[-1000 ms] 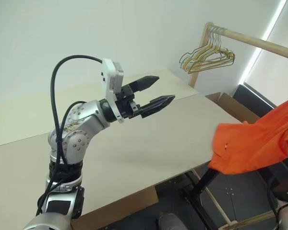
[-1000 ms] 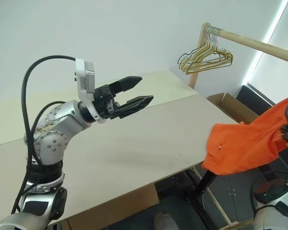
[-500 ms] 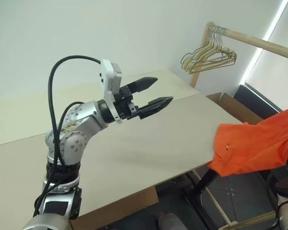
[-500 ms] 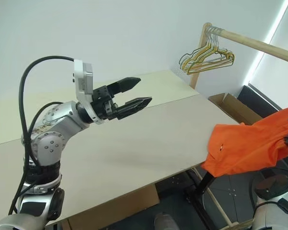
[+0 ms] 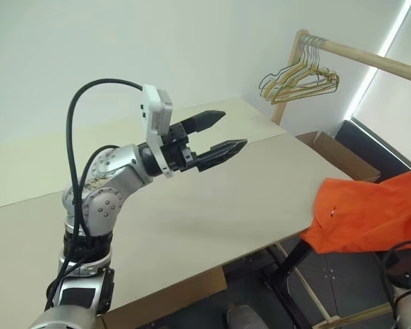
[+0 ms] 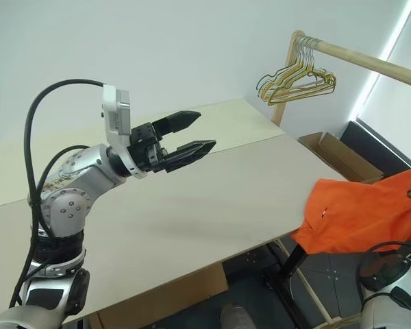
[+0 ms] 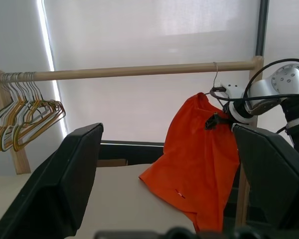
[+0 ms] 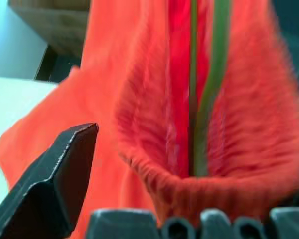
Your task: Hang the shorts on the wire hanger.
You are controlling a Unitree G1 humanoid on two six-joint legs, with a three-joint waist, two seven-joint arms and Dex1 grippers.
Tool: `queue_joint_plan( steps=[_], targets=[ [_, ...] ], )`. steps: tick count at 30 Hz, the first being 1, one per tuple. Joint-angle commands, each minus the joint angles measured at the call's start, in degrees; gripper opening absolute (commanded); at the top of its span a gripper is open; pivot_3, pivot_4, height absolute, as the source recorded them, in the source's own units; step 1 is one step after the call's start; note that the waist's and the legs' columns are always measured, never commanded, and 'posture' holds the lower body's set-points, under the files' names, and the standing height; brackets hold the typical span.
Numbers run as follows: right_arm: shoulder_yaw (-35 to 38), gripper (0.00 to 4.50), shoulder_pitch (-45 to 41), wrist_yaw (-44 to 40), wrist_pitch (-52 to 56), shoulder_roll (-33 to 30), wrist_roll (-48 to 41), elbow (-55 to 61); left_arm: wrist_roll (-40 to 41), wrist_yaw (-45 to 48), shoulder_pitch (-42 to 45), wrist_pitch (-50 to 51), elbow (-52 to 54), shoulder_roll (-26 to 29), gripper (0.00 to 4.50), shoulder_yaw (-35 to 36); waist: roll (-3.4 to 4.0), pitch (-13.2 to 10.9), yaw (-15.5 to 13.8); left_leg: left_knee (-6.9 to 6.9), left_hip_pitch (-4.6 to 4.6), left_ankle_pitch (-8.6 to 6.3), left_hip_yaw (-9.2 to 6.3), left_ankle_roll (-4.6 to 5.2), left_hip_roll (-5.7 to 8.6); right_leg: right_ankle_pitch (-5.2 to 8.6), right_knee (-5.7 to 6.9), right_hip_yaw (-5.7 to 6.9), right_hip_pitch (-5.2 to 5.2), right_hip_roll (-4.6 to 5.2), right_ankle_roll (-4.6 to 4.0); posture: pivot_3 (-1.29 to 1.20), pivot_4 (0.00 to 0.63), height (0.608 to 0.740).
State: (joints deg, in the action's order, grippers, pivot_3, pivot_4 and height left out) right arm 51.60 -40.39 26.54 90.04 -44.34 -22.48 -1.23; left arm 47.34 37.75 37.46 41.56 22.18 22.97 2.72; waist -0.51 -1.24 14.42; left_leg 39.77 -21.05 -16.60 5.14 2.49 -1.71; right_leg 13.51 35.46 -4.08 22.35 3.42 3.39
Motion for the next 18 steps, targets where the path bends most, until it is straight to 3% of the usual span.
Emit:
queue_joint_plan(
  steps=[1,7,12,15,18],
  targets=[
    [-8.41,4.47,3.54,-0.66,-10.81,-1.87,6.19,7.88,0.65,0.02,0.63,-0.40,1.72,0.52,4.50,0.52,-0.01,-0.01,-0.11,-0.01,0.00,0.00,-0.01,0.00,-0.01,0.00,-0.01,0.01,0.00,-0.01,0.00,-0.22,0.000,0.740],
    [-18.59,4.47,11.03,2.13,-26.99,-3.23,19.95,16.30,0.51,0.73,0.88,-0.70,1.25,0.76,4.50,0.40,0.08,-0.12,-0.74,-0.02,-0.02,0.00,0.07,0.00,0.01,-0.01,-0.03,-0.05,0.13,0.02,0.06,-0.22,0.000,0.740],
    [-26.64,4.47,9.10,1.07,-38.72,-3.11,26.59,22.66,-0.15,1.24,0.37,-1.57,1.03,1.11,4.50,0.68,0.10,-0.14,-0.75,-0.01,-0.02,0.00,0.14,0.00,0.00,-0.02,0.01,-0.12,0.28,0.01,0.07,-0.22,0.000,0.740],
    [-30.36,4.47,6.15,-5.92,-49.76,0.19,23.15,26.18,-2.16,2.06,-1.96,-3.93,1.79,2.25,4.50,1.22,0.12,-0.17,-0.51,-0.02,0.01,0.00,0.16,0.00,0.00,-0.02,0.06,-0.17,0.28,0.00,0.08,-0.20,0.000,0.740],
    [-33.88,4.47,5.10,-17.56,-53.18,4.16,15.79,27.12,-4.76,2.27,-4.13,-6.20,1.92,4.01,4.50,1.57,-0.13,-0.32,-0.58,-0.06,0.13,0.00,0.08,-0.01,-0.07,-0.02,0.09,-0.14,0.19,-0.11,0.07,-0.16,0.000,0.740]
  ],
)
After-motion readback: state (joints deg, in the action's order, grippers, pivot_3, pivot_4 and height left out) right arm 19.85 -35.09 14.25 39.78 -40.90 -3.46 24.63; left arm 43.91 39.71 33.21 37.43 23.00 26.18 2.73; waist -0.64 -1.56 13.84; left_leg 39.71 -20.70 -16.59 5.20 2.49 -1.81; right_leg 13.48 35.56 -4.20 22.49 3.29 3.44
